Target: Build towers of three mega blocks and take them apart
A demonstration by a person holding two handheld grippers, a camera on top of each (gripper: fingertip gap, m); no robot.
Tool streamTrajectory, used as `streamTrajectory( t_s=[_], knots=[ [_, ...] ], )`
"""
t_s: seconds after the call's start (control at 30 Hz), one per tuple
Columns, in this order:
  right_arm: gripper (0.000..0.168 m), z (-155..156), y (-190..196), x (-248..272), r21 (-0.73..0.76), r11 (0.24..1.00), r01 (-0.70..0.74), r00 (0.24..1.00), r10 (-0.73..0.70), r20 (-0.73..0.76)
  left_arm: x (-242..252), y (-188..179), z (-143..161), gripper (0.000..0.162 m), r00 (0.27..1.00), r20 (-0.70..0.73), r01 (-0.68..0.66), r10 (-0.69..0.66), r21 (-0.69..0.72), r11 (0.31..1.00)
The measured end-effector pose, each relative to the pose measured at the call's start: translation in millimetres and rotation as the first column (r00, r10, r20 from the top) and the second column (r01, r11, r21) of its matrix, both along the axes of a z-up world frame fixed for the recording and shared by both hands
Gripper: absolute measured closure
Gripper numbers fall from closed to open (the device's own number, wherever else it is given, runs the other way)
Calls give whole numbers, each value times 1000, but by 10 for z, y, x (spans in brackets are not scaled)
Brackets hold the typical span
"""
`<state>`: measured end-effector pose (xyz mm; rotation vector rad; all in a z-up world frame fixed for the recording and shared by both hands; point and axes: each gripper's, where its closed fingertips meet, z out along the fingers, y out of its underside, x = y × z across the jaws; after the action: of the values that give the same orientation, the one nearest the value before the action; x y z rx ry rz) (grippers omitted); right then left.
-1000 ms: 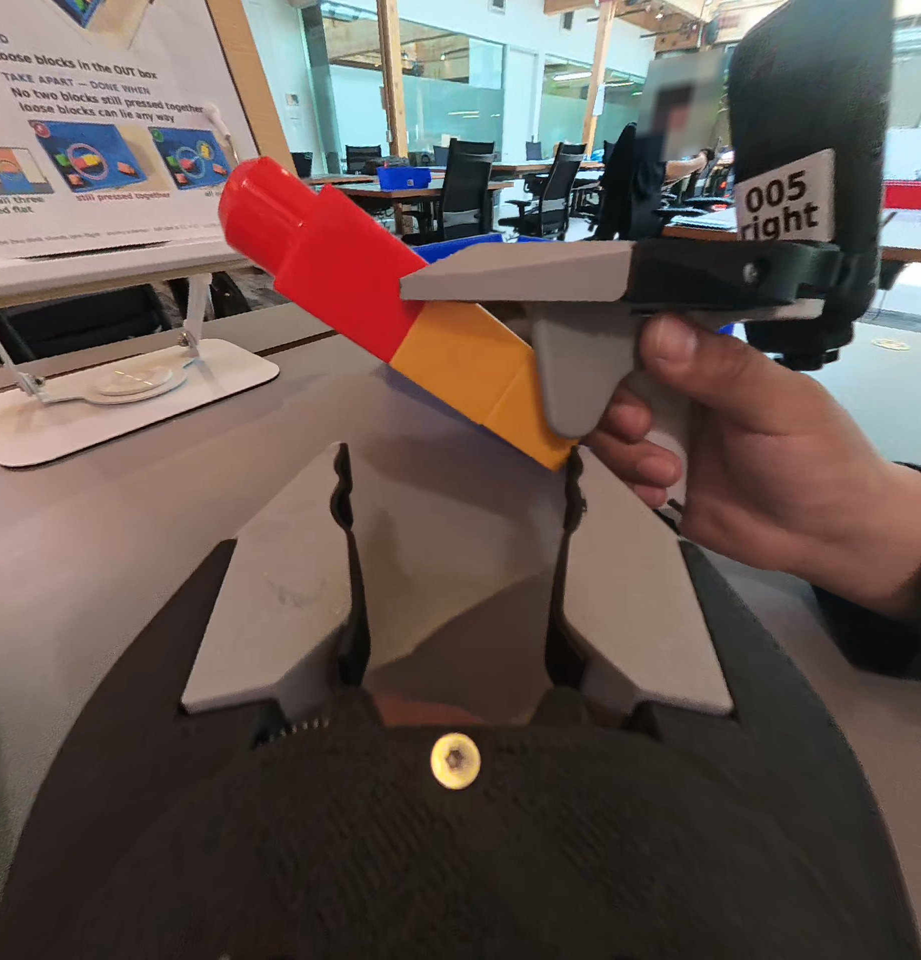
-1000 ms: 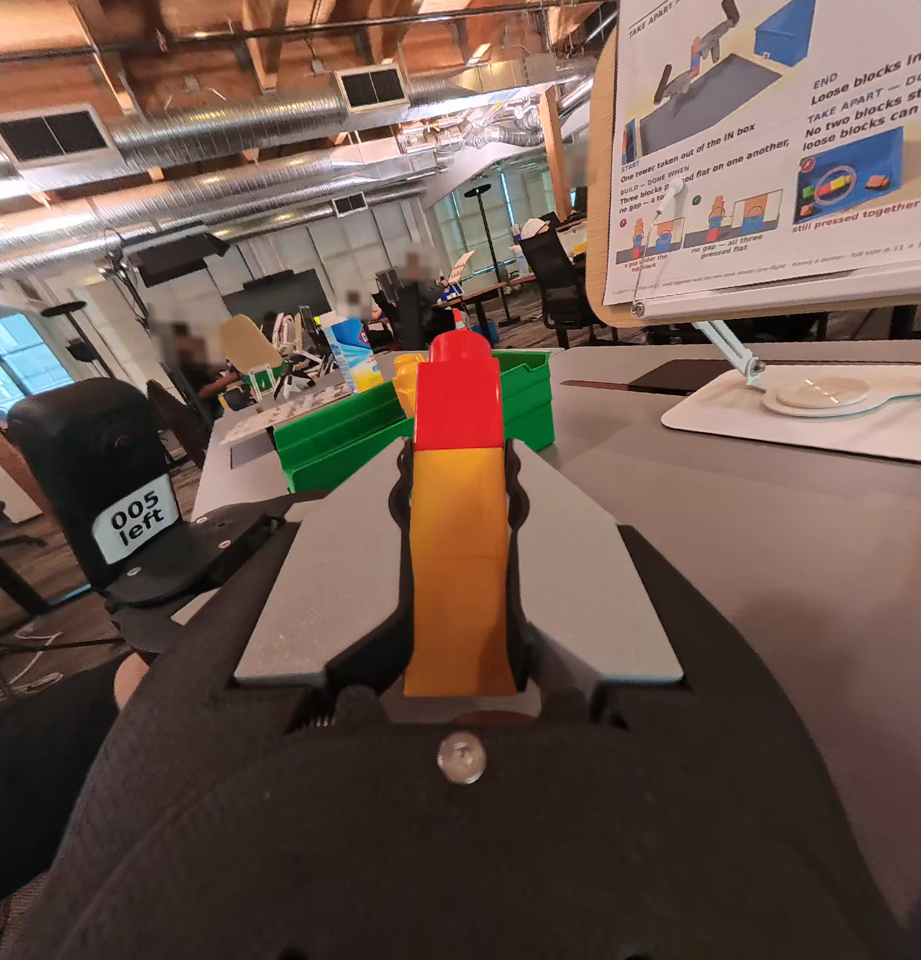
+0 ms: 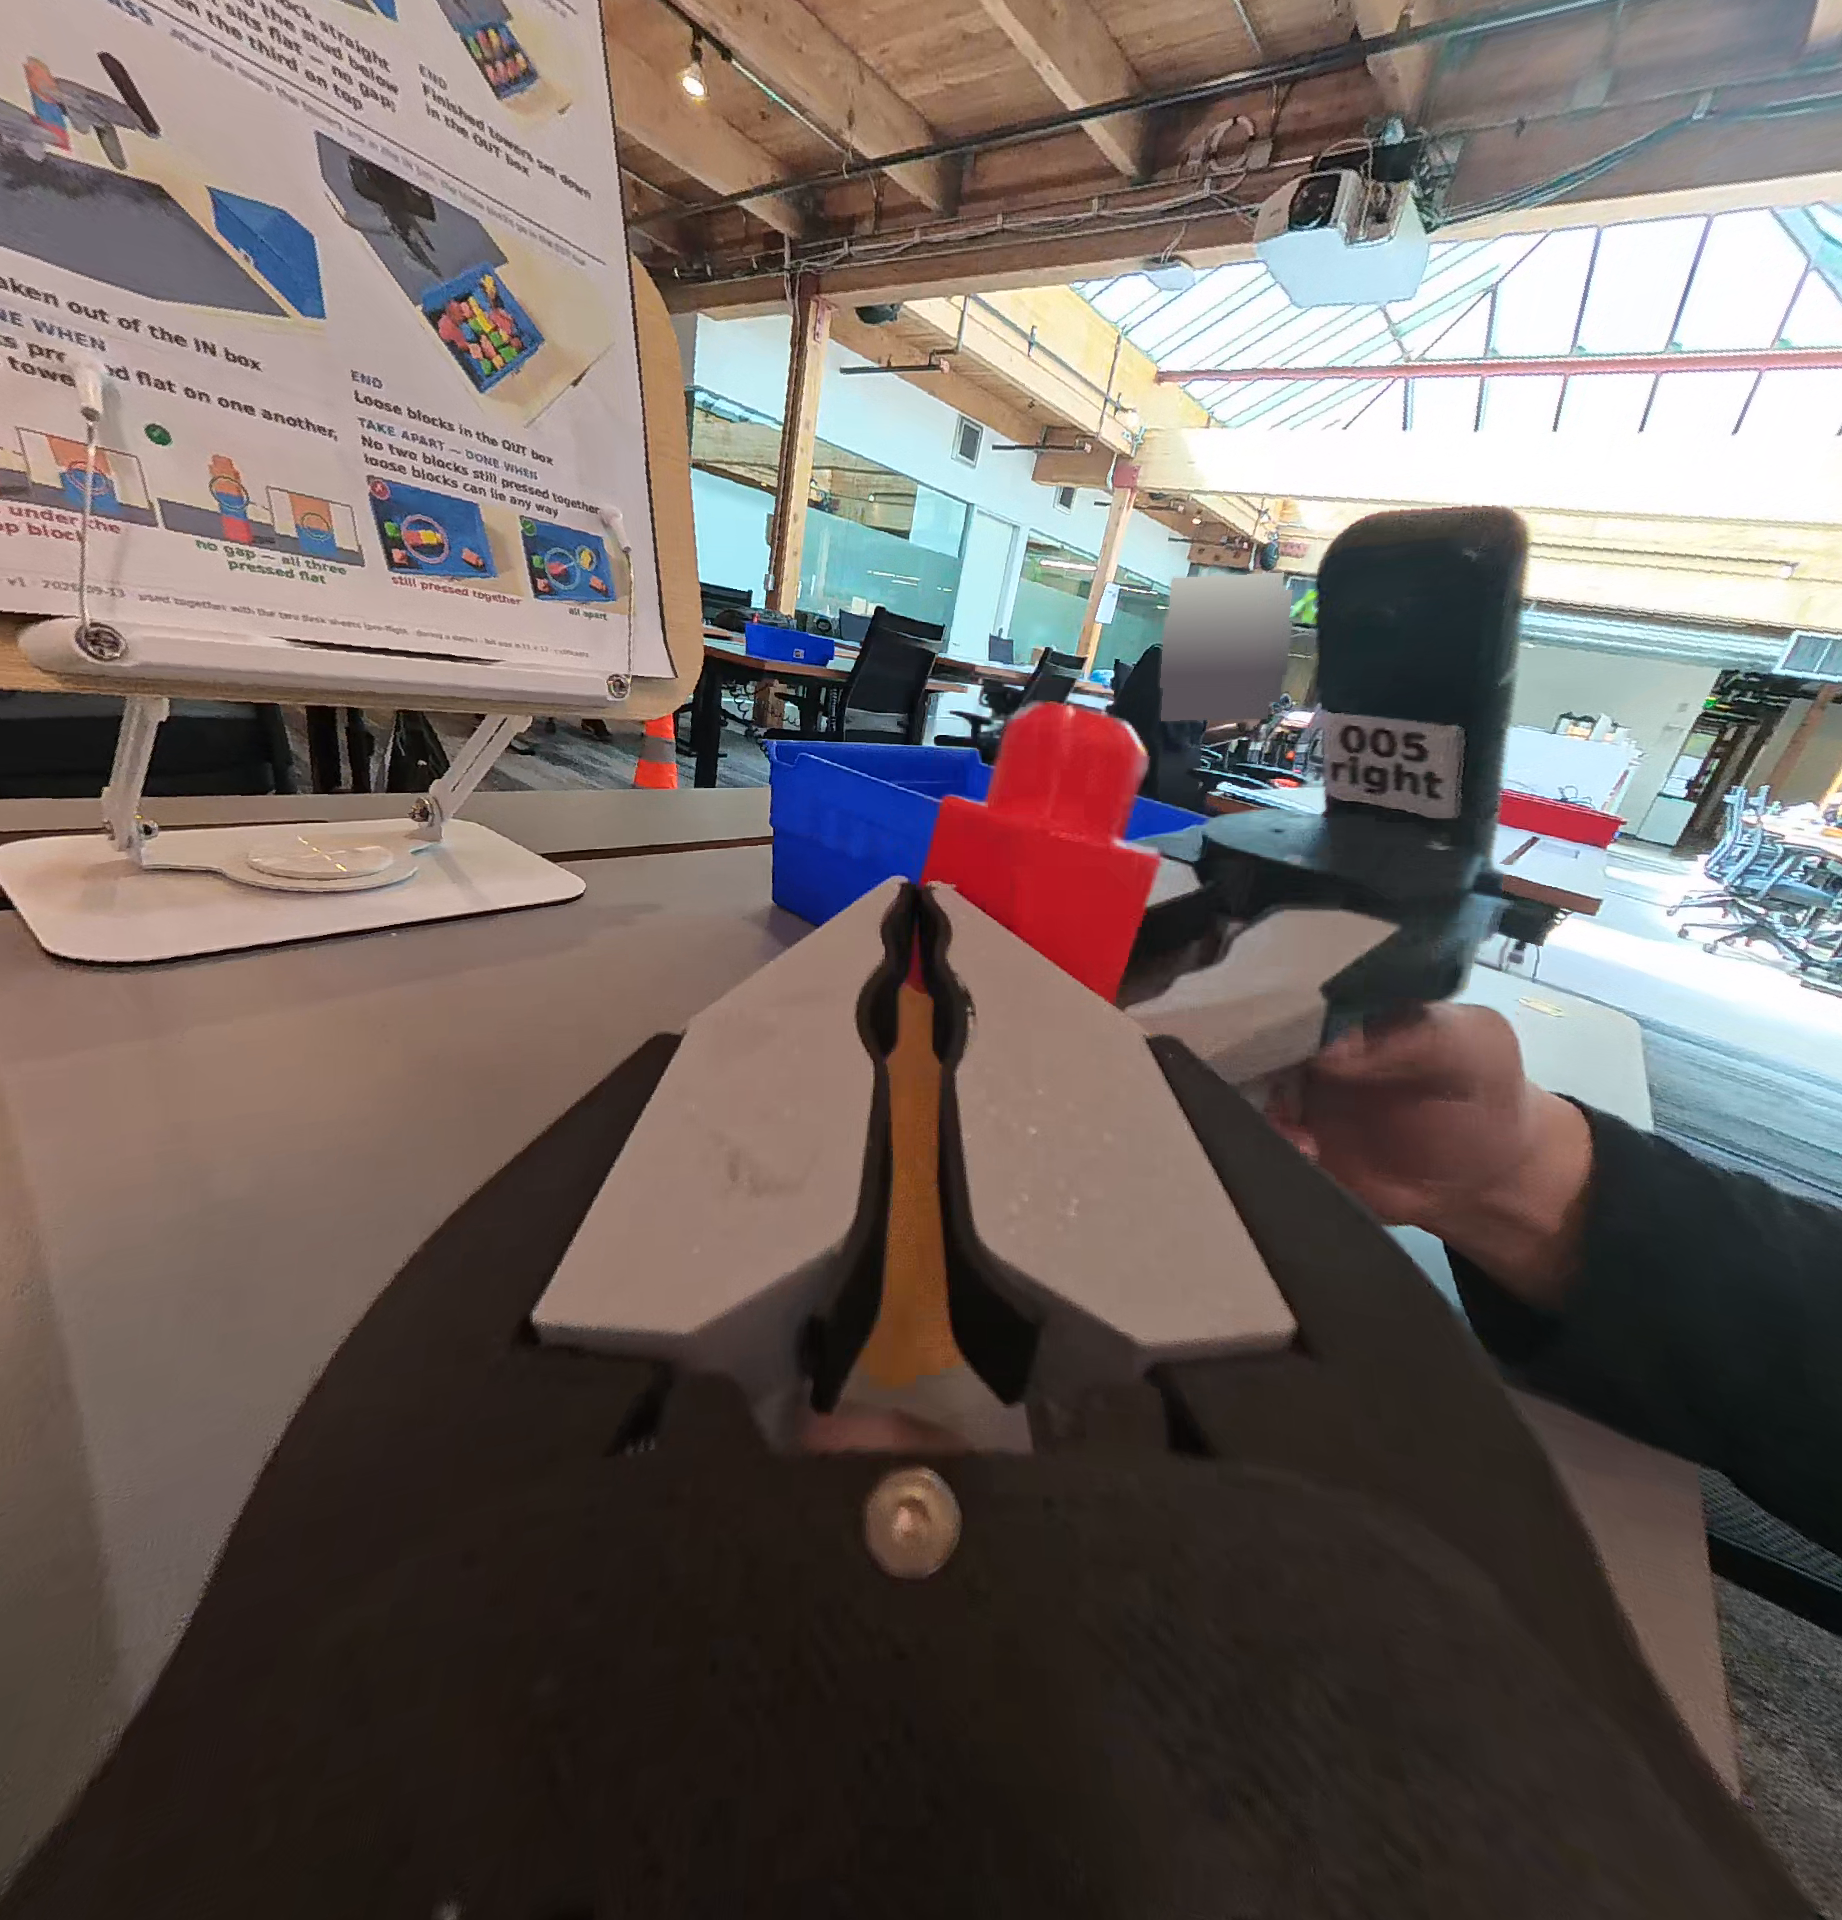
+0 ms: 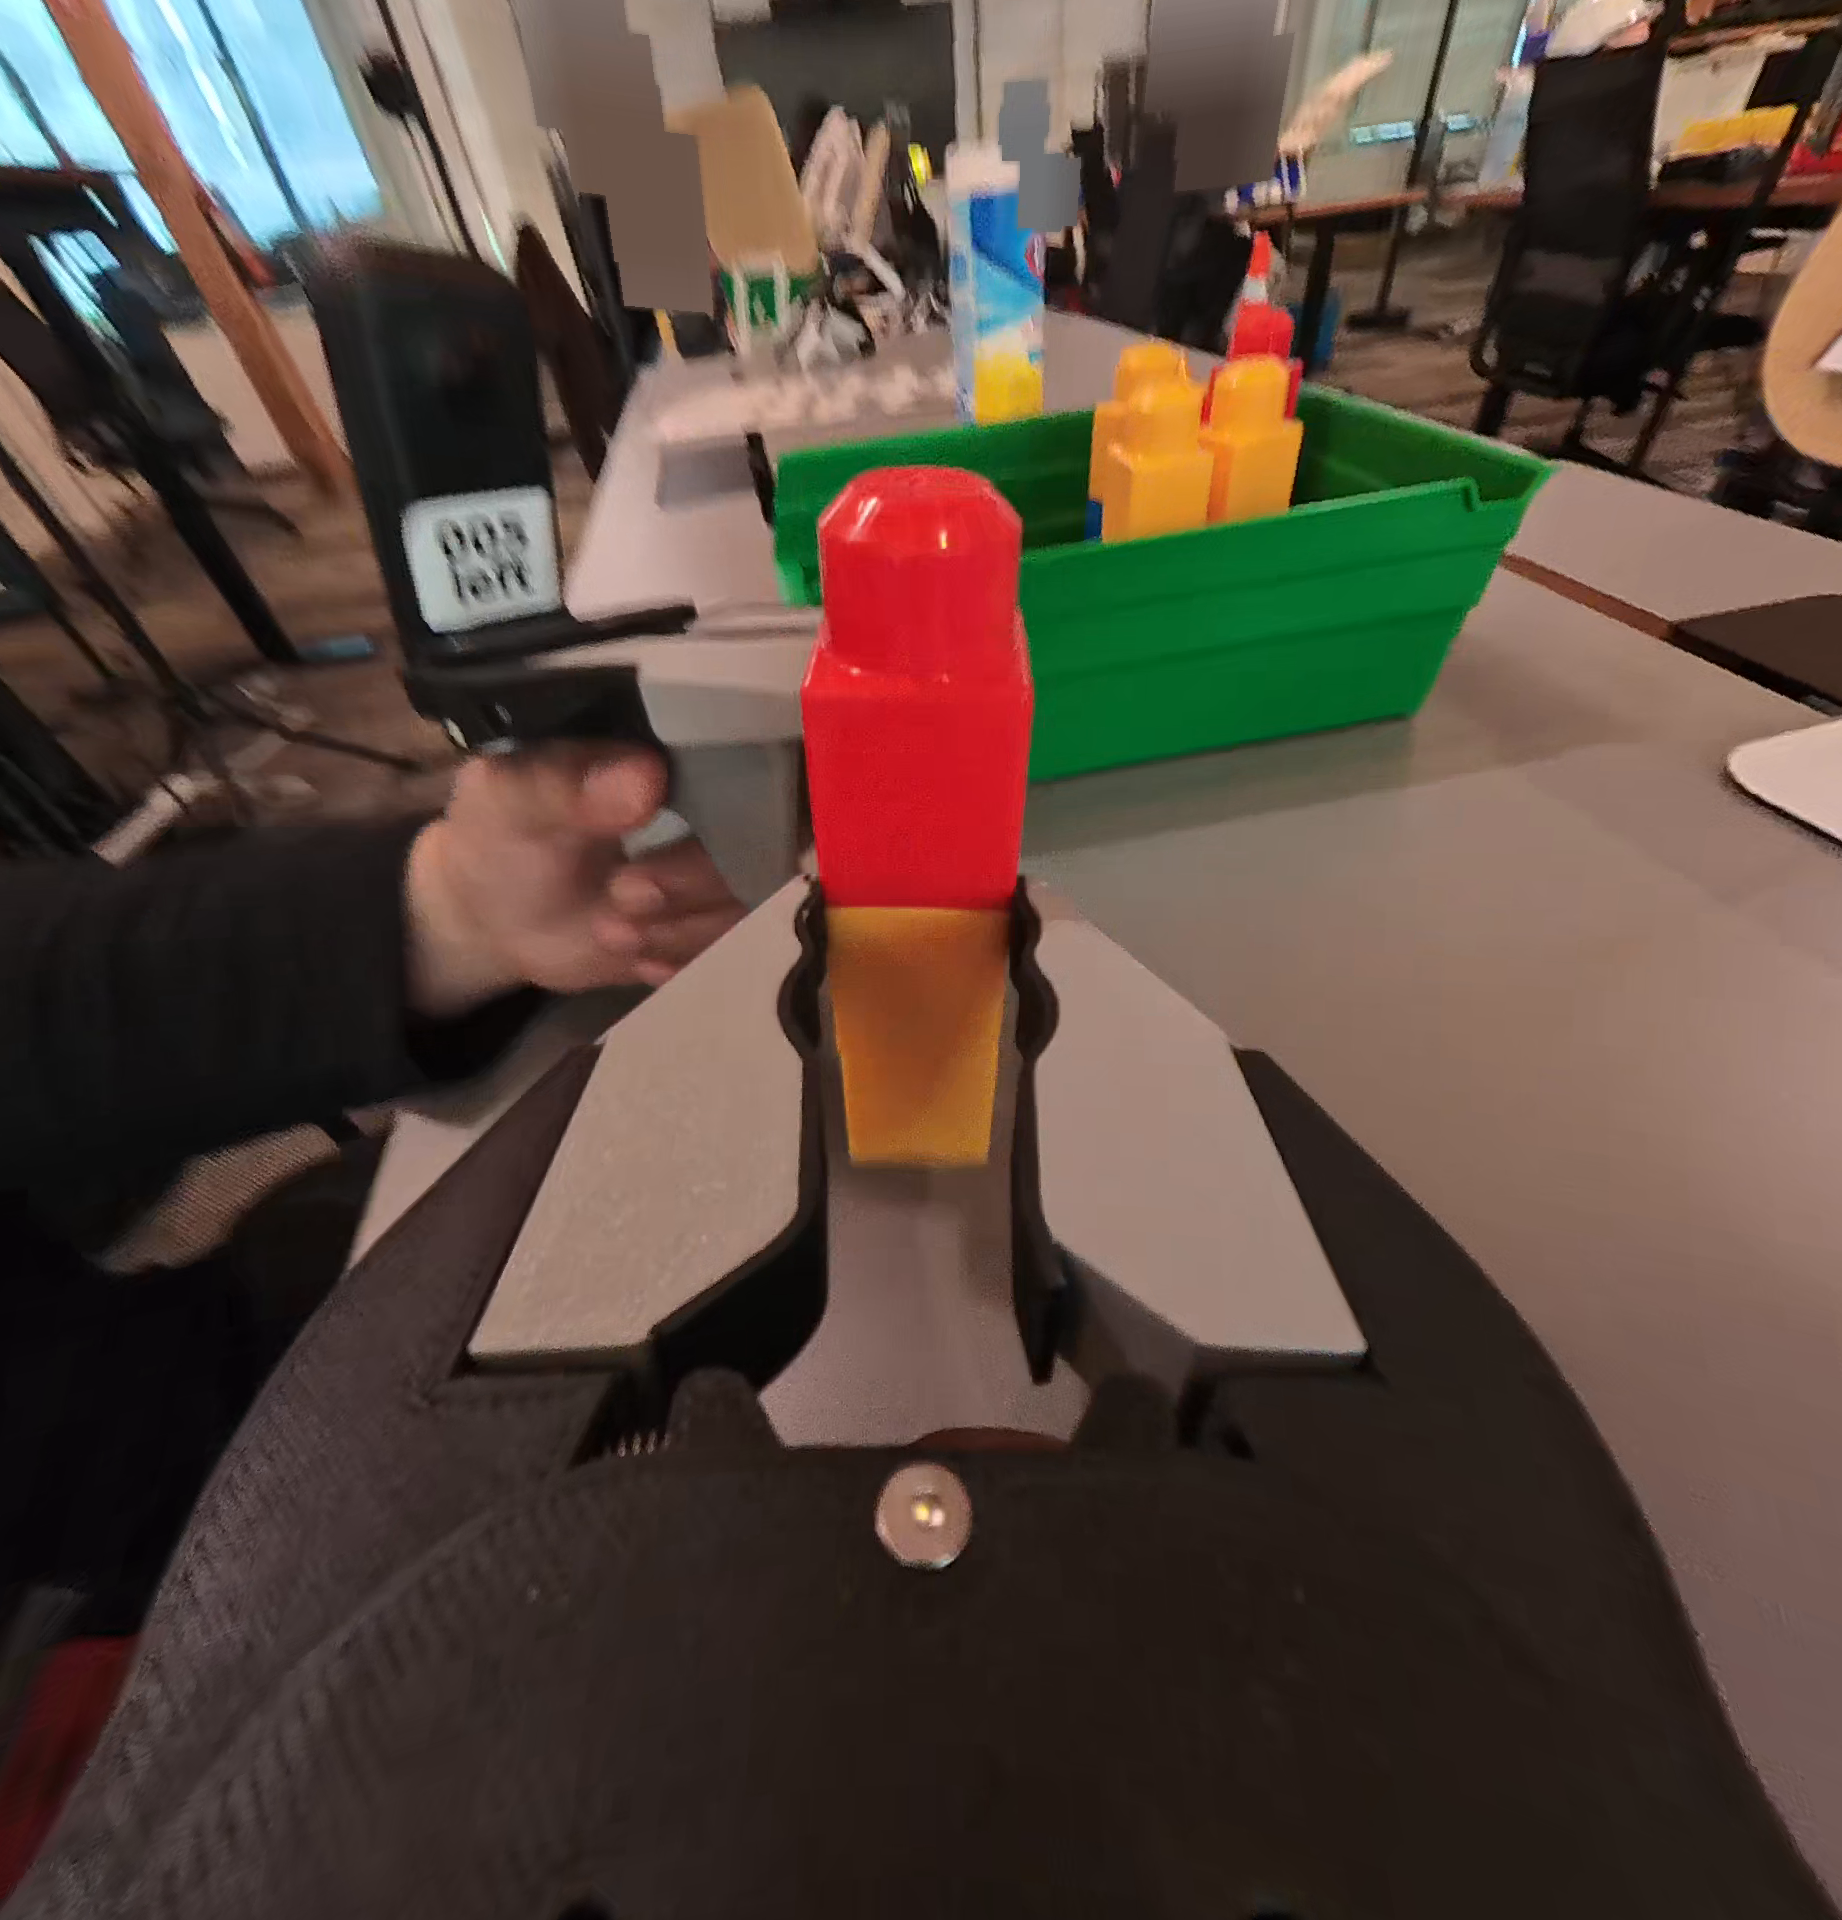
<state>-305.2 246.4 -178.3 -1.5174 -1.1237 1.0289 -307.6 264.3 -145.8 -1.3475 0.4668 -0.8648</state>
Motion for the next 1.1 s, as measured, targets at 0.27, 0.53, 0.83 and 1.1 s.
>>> streamTrajectory(
  t_s=[0.27,0.53,0.83,1.1],
  knots=[
    [136,-427,125,-43,77,994,75,965,-92,245,9,66,-149,154,996,-81,-42,38,-40,998],
    [137,-357,290,78,37,984,172,963,-176,202,-77,127,-151,119,984,-119,-134,132,-6,991],
    [137,-17,334,187,-53,980,194,981,-195,-10,116,62,-234,100,952,-273,-126,142,74,989],
    [137,191,256,139,-49,983,175,976,-180,-126,274,3,-297,86,931,-350,-75,104,96,993]
  ],
)
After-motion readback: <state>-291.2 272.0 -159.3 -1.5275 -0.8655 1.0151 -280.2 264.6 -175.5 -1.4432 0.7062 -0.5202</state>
